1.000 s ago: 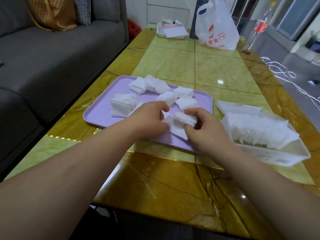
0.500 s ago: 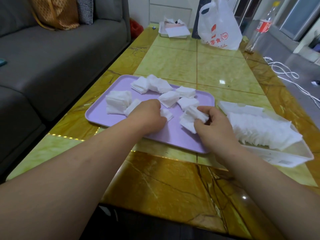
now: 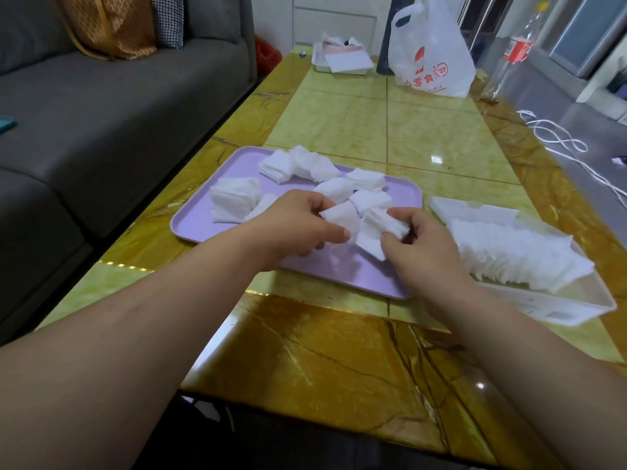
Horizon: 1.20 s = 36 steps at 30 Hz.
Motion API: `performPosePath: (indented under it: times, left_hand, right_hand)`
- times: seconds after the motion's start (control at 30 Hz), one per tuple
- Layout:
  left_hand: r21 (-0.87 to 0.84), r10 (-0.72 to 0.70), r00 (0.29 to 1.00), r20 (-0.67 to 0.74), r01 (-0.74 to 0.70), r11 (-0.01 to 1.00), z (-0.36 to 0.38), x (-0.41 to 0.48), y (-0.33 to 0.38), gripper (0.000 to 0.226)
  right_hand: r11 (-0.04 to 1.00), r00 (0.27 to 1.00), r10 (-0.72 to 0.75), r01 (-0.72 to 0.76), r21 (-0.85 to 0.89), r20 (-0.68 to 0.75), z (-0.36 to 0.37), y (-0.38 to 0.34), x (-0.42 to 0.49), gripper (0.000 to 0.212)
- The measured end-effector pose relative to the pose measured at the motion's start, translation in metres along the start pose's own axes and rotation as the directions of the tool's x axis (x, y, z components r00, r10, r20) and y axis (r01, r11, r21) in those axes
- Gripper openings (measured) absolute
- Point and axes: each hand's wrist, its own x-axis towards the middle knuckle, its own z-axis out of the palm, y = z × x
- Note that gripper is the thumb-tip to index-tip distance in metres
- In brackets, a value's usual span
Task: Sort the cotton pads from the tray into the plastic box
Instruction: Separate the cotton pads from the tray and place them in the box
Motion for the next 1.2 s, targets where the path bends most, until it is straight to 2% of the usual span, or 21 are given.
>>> performPosePath:
  times: [0.07, 0.17, 0.27, 0.4, 0.43, 0.57, 0.67, 0.77, 0.9, 1.03, 1.13, 1.2]
  left_hand:
    - [-0.073, 0.016, 1.0, 0.025, -0.014, 0.997, -0.0011, -0.0011, 0.0029, 0.02]
    - [-0.194, 0.087, 0.986, 0.143, -0.058, 0.979, -0.0015, -0.003, 0.0085, 0.014]
    - [-0.199, 0.118, 0.964, 0.237, -0.071, 0.977, 0.0021, -0.0049, 0.0086, 0.017]
    - [-0.102, 0.058, 0.977, 0.206, -0.037, 0.994, 0.0046, -0.0051, 0.0058, 0.056]
    - [-0.099, 0.051, 0.978, 0.201, -0.032, 0.995, 0.0036, -0.0049, 0.0056, 0.06]
    - [-0.072, 0.069, 0.978, 0.195, -0.056, 0.996, 0.0026, -0.0051, 0.0059, 0.05]
    - [-0.103, 0.101, 0.99, 0.096, -0.091, 0.991, 0.0038, -0.0049, 0.0064, 0.032]
    - [-0.076, 0.133, 0.99, 0.048, -0.129, 0.989, 0.0017, -0.004, 0.0065, 0.025]
    - [-0.031, 0.177, 0.977, 0.119, -0.174, 0.984, 0.0031, -0.006, 0.0051, 0.016]
    - [0.006, 0.149, 0.965, 0.217, -0.154, 0.988, -0.0007, -0.0071, 0.0044, 0.014]
    - [-0.013, 0.14, 0.952, 0.272, -0.142, 0.99, -0.0039, -0.0064, 0.0044, 0.021]
    - [-0.016, 0.166, 0.957, 0.238, -0.167, 0.986, -0.0021, -0.0057, 0.0034, 0.027]
  right_hand:
    - [1.0, 1.0, 0.006, -0.005, 0.024, -0.013, -0.0001, 0.0006, 0.0004, 0.035]
    - [0.997, 0.999, 0.024, -0.022, 0.074, -0.022, -0.0002, 0.0002, 0.0018, 0.036]
    - [0.988, 0.999, 0.041, -0.041, 0.146, 0.002, -0.0001, 0.0007, 0.0033, 0.04]
    - [0.978, 0.999, 0.021, -0.03, 0.206, 0.043, 0.001, -0.0005, 0.0, 0.034]
    - [0.975, 0.999, 0.018, -0.027, 0.22, 0.043, 0.0013, -0.0007, -0.0002, 0.032]
    - [0.963, 0.999, 0.03, -0.038, 0.266, 0.034, 0.0004, -0.001, 0.0007, 0.028]
    - [0.957, 0.998, 0.02, -0.036, 0.287, 0.058, 0.0, -0.0022, -0.0006, 0.026]
    - [0.958, 0.997, 0.009, -0.03, 0.284, 0.072, -0.0007, -0.0028, -0.0016, 0.025]
    - [0.96, 0.998, 0.022, -0.039, 0.279, 0.064, -0.0013, -0.0014, 0.0004, 0.026]
    - [0.963, 0.997, 0.024, -0.044, 0.265, 0.079, -0.0006, -0.0008, 0.0011, 0.025]
    - [0.961, 0.995, 0.02, -0.046, 0.274, 0.096, -0.0027, 0.0003, 0.0011, 0.024]
    - [0.958, 0.994, 0.015, -0.045, 0.282, 0.107, -0.0032, 0.0007, 0.0011, 0.026]
